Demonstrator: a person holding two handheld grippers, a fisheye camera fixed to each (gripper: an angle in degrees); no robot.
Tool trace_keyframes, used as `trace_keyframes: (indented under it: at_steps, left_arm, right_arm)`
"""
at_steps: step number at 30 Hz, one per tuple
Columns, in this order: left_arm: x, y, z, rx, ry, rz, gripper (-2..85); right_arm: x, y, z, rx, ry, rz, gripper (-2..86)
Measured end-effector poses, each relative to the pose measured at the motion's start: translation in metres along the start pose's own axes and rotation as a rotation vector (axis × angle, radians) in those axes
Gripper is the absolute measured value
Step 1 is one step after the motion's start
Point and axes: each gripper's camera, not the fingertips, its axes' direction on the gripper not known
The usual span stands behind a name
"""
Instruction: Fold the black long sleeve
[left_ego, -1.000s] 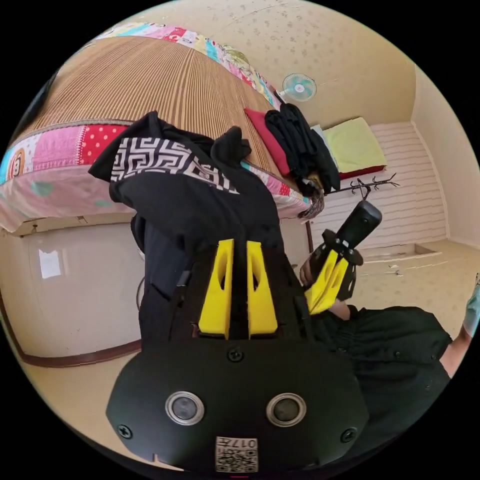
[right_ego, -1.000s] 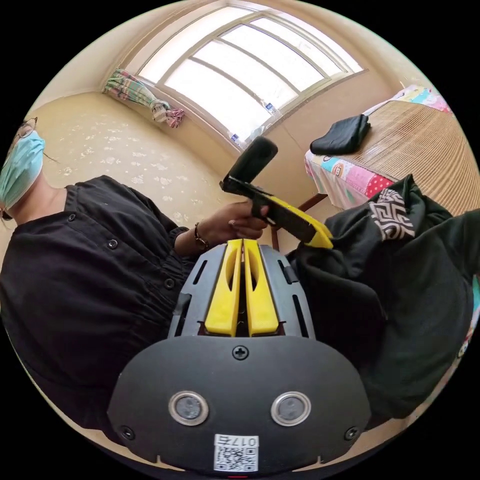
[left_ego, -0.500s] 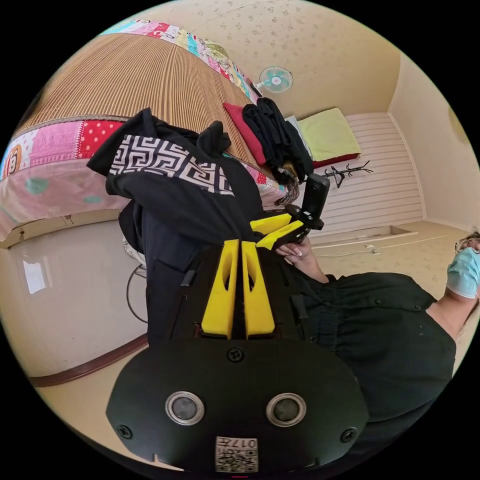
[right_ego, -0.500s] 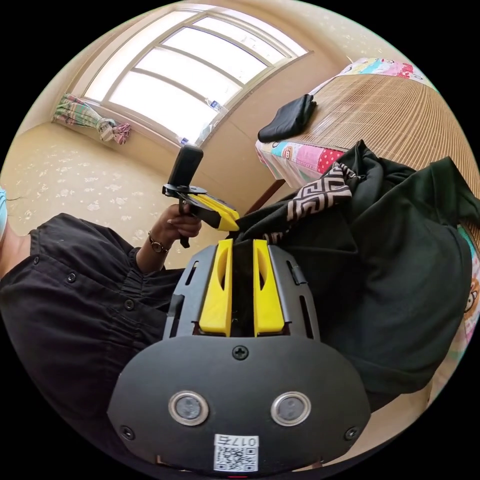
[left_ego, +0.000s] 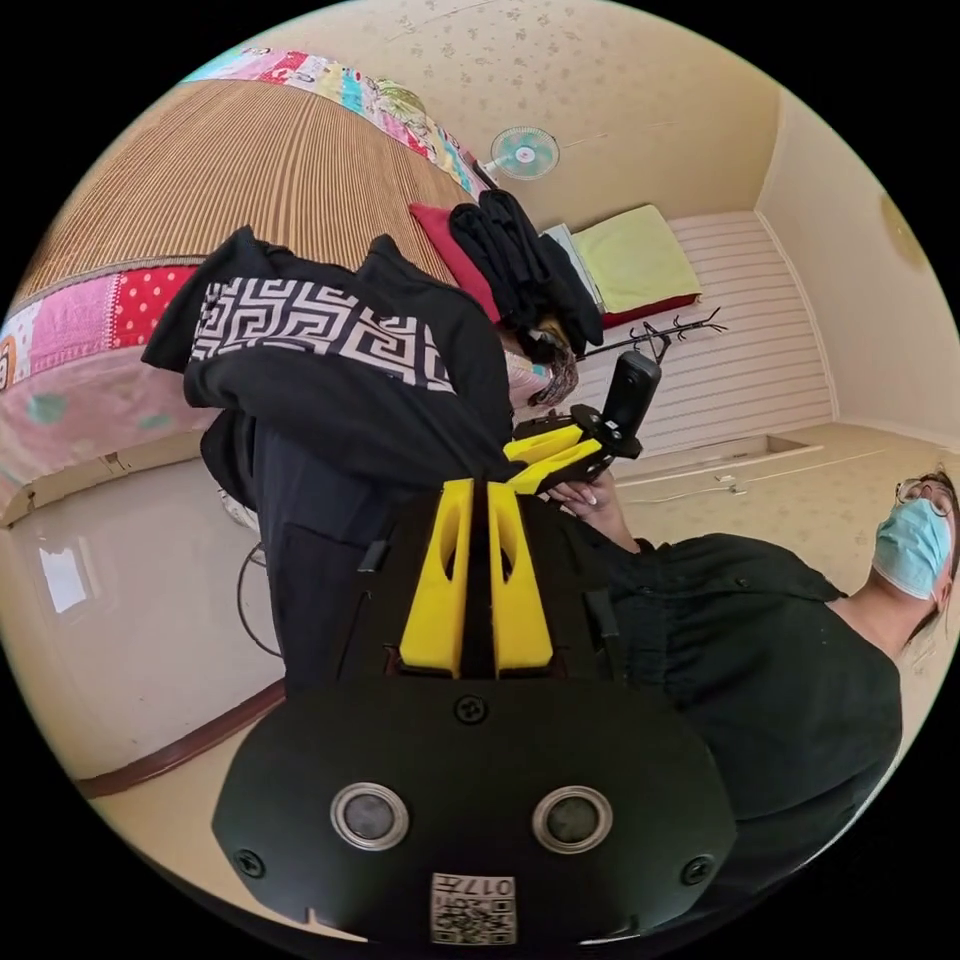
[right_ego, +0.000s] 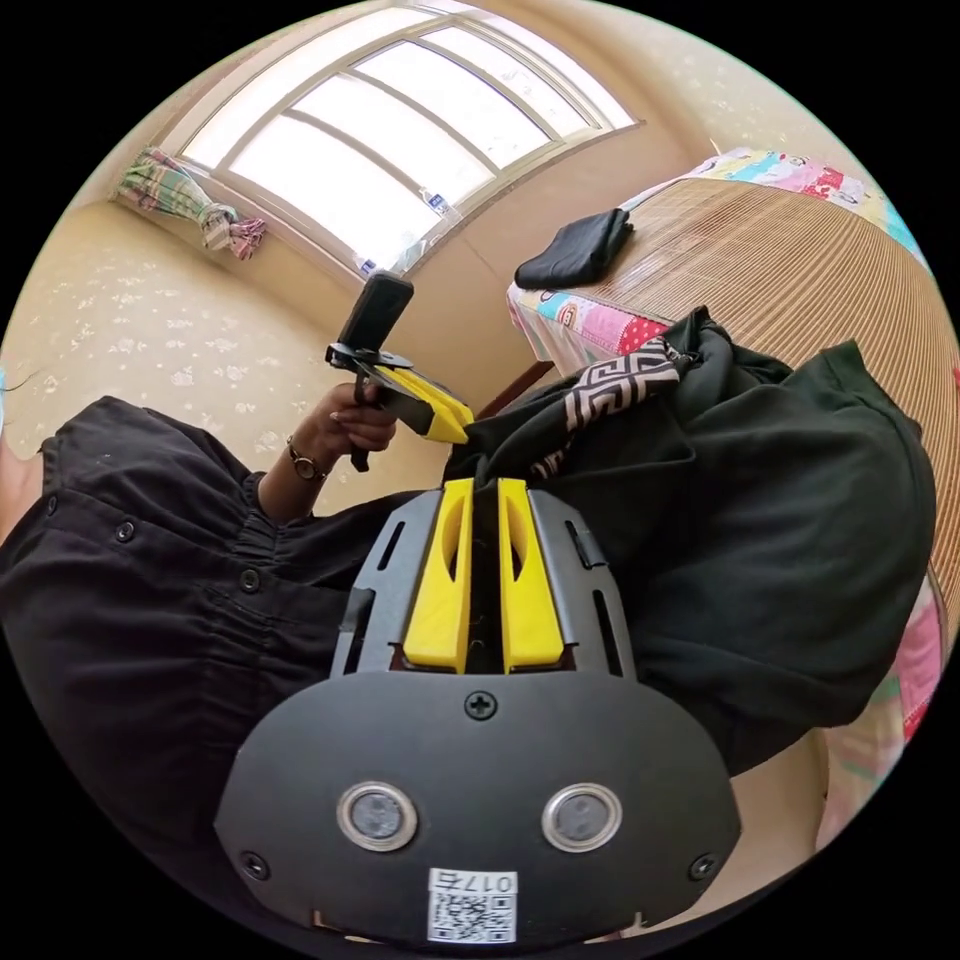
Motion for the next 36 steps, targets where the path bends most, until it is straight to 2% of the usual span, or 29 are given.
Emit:
trace_keyframes:
  at_steps: [4, 7, 10, 14, 17, 21, 24, 26, 29, 32, 36]
  left_arm:
    - [0.016, -0.029, 0.024, -0.083, 0.056, 0.038, 9.3]
    - [0.03, -0.045, 0.032, -0.102, 0.001, 0.071, 10.2]
    - [0.04, -0.054, 0.034, -0.081, -0.03, 0.091, 12.1]
    - [0.052, -0.055, 0.017, 0.033, -0.099, 0.074, 14.7]
    - [0.06, -0.045, 0.002, 0.101, -0.146, 0.061, 14.7]
    - [0.049, -0.035, -0.009, 0.184, -0.145, 0.015, 13.8]
    - [0.032, -0.044, 0.0, 0.152, -0.142, -0.011, 13.0]
    - [0.016, -0.052, 0.017, 0.097, -0.21, -0.042, 11.5]
    - [-0.005, -0.054, 0.042, 0.016, -0.263, -0.082, 7.7]
    - [-0.02, -0.039, 0.045, 0.062, -0.216, -0.122, 6.0]
    - [-0.027, -0.036, 0.032, 0.085, -0.132, -0.108, 6.8]
  right_arm:
    - [-0.001, 0.034, -0.013, 0.093, 0.014, 0.037, 2.2]
    - [0.009, 0.059, -0.023, 0.198, -0.024, 0.099, 2.2]
    - [0.013, 0.062, -0.028, 0.244, -0.081, 0.105, 2.3]
    - [0.003, 0.048, -0.027, 0.224, -0.094, 0.038, 2.5]
    - [-0.01, 0.04, -0.027, 0.249, -0.151, -0.009, 2.7]
    - [-0.016, 0.024, -0.016, 0.192, -0.075, -0.01, 3.4]
    - [-0.025, 0.016, -0.029, 0.277, -0.034, -0.037, 4.4]
    - [-0.027, 0.011, -0.034, 0.317, -0.024, -0.036, 5.6]
    - [-0.019, -0.005, -0.024, 0.266, 0.009, 0.005, 8.0]
    - [-0.01, -0.018, 0.009, 0.118, 0.067, 0.039, 8.1]
    - [-0.009, -0.018, 0.035, 0.064, 0.1, 0.065, 2.8]
